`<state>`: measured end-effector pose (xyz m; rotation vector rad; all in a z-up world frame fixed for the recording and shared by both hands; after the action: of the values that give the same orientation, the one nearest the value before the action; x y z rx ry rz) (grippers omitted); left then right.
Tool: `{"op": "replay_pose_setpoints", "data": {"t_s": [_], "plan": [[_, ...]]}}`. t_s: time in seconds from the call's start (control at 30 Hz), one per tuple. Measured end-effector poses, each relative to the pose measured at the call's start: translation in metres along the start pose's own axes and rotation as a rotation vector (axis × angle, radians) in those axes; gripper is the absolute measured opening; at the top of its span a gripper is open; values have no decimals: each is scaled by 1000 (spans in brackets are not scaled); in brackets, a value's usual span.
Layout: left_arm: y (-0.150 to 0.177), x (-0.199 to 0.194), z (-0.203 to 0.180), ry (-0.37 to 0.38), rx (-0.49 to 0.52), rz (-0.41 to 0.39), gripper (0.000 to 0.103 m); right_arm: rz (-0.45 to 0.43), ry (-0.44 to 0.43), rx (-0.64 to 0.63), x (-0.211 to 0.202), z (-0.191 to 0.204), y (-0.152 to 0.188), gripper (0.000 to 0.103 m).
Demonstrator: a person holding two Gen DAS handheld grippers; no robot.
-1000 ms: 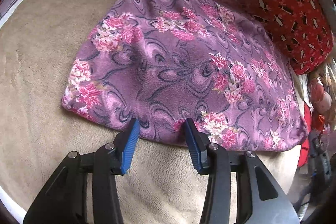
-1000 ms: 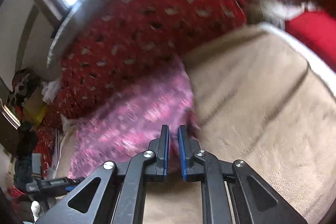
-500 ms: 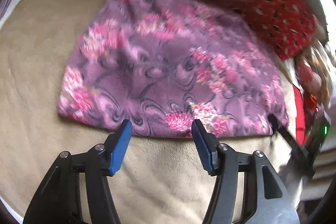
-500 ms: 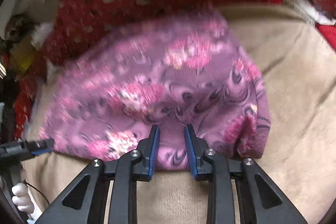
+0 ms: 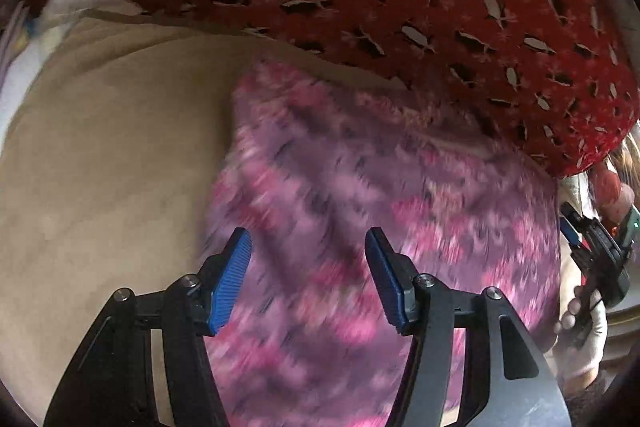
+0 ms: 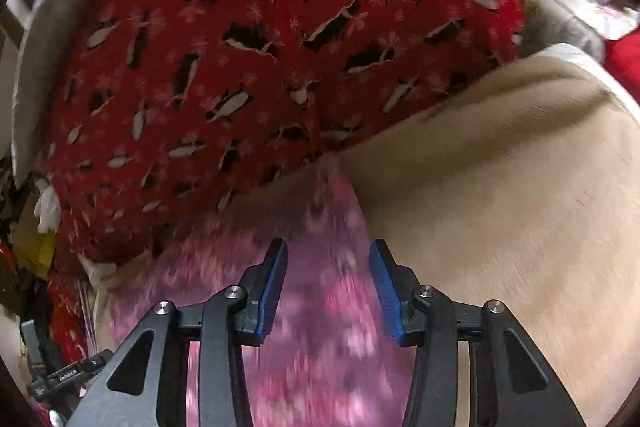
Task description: Fold small clothes
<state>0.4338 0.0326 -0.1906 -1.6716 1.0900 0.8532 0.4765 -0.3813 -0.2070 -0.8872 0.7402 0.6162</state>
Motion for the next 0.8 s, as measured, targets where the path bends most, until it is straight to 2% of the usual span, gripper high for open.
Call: {"op": "replay_pose_setpoints", "data": {"t_s": [0.07,0.1,0.13,0.17,0.23,0.27,0.3,0.33,0.37,0.43,0.47,0.5,0.57,0.63,0.67,0.7,0.73,0.77,0.8], "plan": [[-11,11,-6,0,1,-6,58,8,13,-8,16,6,-11,46],[-17,17,-9,-8,3,-11,58,21,5,-19,21,9,-14,39],[-20,22,-9,-23,4,-17,58,52,4,-45,30,15,-15,27],[-24,28,-9,-44,7,-27,58,52,4,-86,33,23,-19,7],[-31,37,-4,-90,19,-55,58,-26,-19,-107,25,27,-31,5],[-33,41,-3,-116,31,-64,59,-49,-14,-87,26,20,-37,5],[-34,43,-4,-130,42,-65,60,-15,13,-65,35,10,-33,6],[-35,42,-5,-145,52,-65,60,66,60,-50,50,-5,-21,6],[-35,40,-6,-146,51,-63,60,88,67,-36,53,-12,-16,6],[-30,30,-7,-119,39,-50,58,14,50,-18,31,-12,-22,14],[-25,20,-9,-102,38,-54,58,-40,71,-29,13,-11,-24,15],[-20,10,-13,-81,41,-71,58,-74,54,-43,0,-7,-24,15],[-5,-12,-22,-54,60,-120,58,-126,-60,-104,-31,13,-13,17],[16,-19,-29,-41,75,-137,59,-133,-113,-174,-47,26,16,31],[26,-15,-29,-55,76,-122,59,-123,-113,-209,-47,29,32,40],[38,-7,-29,-72,78,-86,59,-89,-85,-254,-39,29,52,43],[51,5,-27,-94,77,-34,59,-13,-36,-293,-22,24,73,44],[57,8,-26,-120,84,-17,59,24,9,-326,-12,20,87,43],[61,2,-27,-134,96,-36,59,-58,33,-367,-26,25,85,43]]}}
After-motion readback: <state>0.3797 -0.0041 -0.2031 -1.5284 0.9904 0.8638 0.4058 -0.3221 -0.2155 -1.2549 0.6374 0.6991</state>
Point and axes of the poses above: each gripper's, at about its wrist camera, not at the fingertips, and x roughly the way its jaws point, z to its left, y to its underside, the point moved 10 cm from there along x, roughly the way its jaws point, and after that the axes turned 5 degrees about y, right-handed, at the moved point
